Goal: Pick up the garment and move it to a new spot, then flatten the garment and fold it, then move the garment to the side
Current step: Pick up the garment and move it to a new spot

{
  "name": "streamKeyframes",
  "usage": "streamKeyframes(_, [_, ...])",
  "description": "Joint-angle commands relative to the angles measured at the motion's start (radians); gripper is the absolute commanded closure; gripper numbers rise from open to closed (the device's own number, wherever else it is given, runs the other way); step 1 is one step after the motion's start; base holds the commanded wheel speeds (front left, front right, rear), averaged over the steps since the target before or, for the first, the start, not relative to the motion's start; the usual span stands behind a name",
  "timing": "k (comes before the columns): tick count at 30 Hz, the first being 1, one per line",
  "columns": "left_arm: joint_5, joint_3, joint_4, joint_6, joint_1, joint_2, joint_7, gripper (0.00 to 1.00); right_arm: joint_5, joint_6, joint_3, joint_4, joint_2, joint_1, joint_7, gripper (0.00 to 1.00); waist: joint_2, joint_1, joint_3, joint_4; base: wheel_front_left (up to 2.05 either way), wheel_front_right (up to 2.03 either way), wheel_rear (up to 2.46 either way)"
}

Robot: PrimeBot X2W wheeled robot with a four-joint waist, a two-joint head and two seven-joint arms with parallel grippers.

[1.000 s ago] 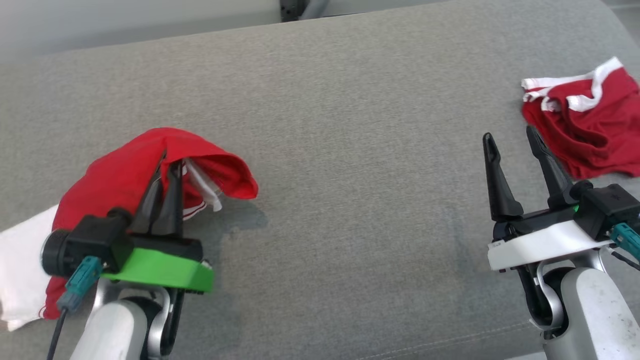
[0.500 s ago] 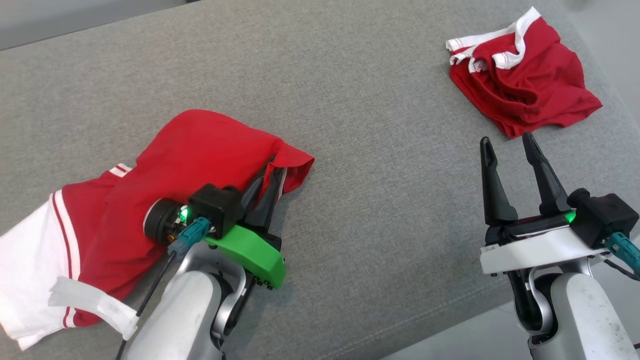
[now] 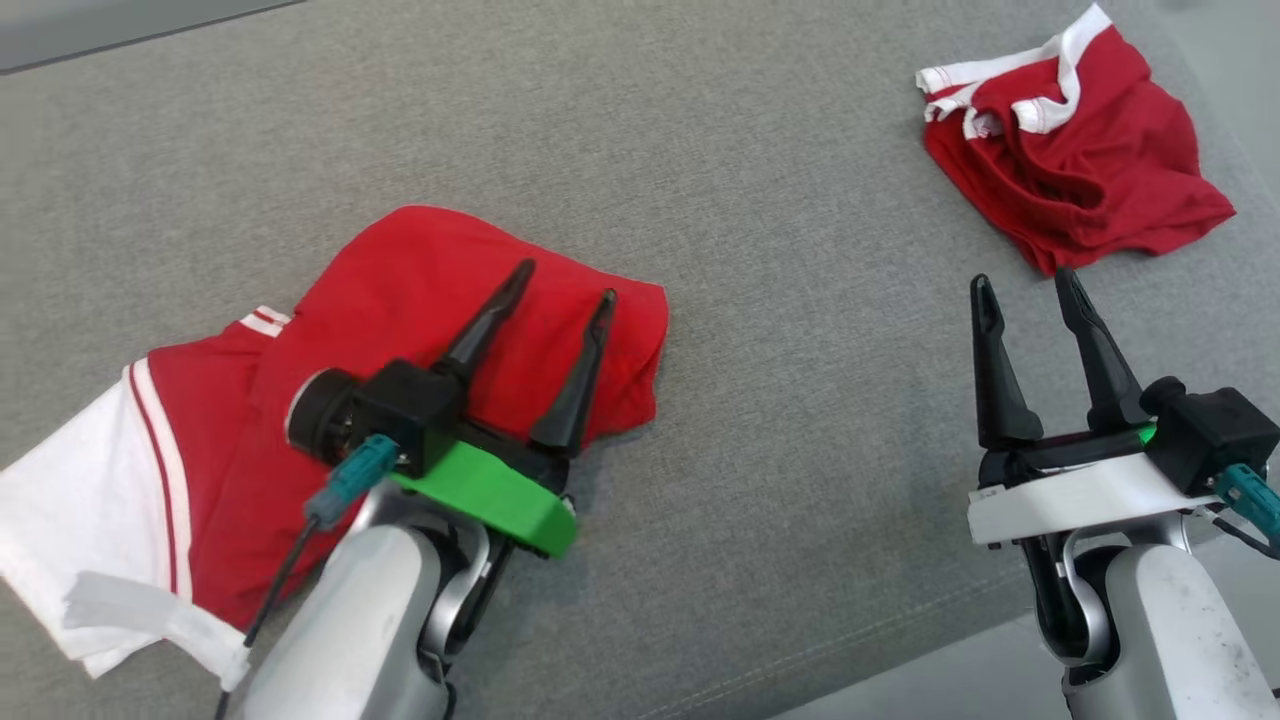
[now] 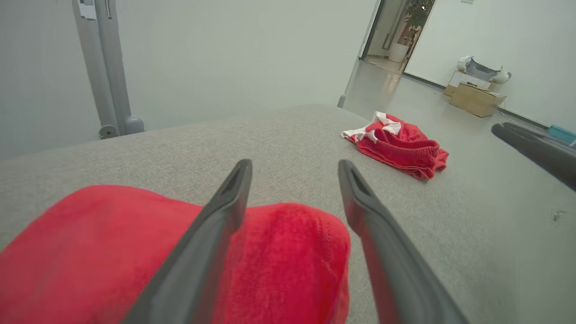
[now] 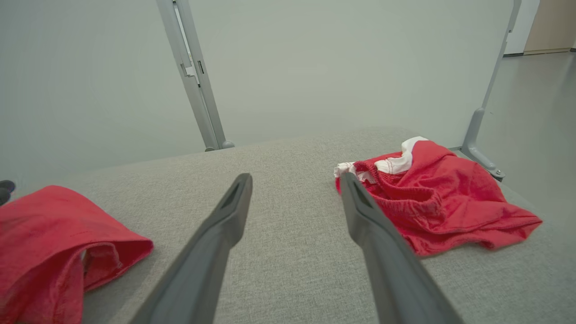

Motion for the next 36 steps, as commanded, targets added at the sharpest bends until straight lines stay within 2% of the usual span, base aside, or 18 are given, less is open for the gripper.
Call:
streamKeyframes(1, [-0.013,0.023,-0.025,0.013,0.002,0.015,-0.016,0.00,-0.009,-0.001,-0.006,-0.003,-0.007,-0.003,0.003,0.00,-0.0001,0.0000,-0.050,0.070,0.00,0.00,0.00])
streamKeyframes(6, [-0.037,0.111,-0.081,0.065,0.024,0.048,-0.056,0.00,-0.017,-0.001,-0.014,-0.016,-0.018,0.002,0.019,0.00,-0.0001,0.0000,-0.082,0.134,0.00,0.00,0.00])
streamKeyframes(13, [-0.064,0.241,-0.084,0.133,0.076,0.115,-0.092,0.00,-0.019,-0.001,-0.023,-0.029,-0.034,0.018,0.046,0.00,-0.0001,0.0000,-0.119,0.201,0.00,0.00,0.00])
streamKeyframes(16, [-0.080,0.284,-0.082,0.148,0.112,0.142,-0.102,0.00,-0.019,-0.001,-0.021,-0.032,-0.039,0.029,0.053,0.00,-0.0001,0.0000,-0.134,0.219,0.00,0.00,0.00])
streamKeyframes(21, [-0.104,0.332,-0.096,0.149,0.186,0.183,-0.115,0.00,-0.015,-0.001,-0.016,-0.029,-0.049,0.050,0.064,0.00,-0.0001,0.0000,-0.163,0.243,0.00,0.00,0.00])
streamKeyframes(36, [-0.092,0.312,-0.179,0.188,0.337,0.193,-0.091,0.00,-0.004,-0.001,-0.002,-0.030,-0.073,0.117,0.091,0.00,-0.0001,0.0000,-0.252,0.241,0.00,0.00,0.00])
